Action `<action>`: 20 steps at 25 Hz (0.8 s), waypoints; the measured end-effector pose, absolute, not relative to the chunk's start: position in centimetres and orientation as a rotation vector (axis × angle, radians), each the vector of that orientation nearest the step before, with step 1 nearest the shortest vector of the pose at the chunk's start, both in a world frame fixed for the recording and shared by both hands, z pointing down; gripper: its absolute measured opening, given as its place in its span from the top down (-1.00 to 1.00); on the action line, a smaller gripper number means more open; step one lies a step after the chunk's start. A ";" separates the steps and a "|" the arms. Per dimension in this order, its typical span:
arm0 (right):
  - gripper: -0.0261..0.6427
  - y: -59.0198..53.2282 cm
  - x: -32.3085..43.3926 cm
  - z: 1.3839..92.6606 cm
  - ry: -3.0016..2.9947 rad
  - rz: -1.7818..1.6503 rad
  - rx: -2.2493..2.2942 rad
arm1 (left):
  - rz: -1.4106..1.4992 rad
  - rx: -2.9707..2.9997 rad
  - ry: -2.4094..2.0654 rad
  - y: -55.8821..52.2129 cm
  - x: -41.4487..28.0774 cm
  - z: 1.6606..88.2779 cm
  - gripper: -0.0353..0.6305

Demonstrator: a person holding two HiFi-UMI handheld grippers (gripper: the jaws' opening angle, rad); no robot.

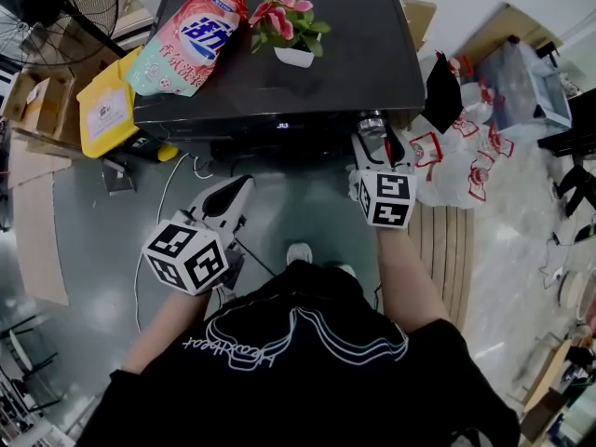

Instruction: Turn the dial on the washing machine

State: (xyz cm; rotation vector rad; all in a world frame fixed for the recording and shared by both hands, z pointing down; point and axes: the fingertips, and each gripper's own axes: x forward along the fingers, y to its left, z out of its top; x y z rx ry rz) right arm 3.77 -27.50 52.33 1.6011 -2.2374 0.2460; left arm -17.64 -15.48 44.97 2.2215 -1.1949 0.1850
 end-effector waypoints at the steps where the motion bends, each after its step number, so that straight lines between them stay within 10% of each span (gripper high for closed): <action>1: 0.08 -27.3 3.7 51.9 -2.250 0.245 1.585 | 0.182 2.222 -1.195 -15.5 -17.7 44.9 0.88; 8: 0.17 -23.6 2.0 45.6 -2.485 0.250 1.325 | 0.170 2.253 -1.221 -15.3 -17.4 42.9 0.88; 20: 0.91 -8.8 0.3 27.6 -2.982 0.342 0.842 | 0.023 2.467 -1.031 -7.6 -10.1 30.6 0.88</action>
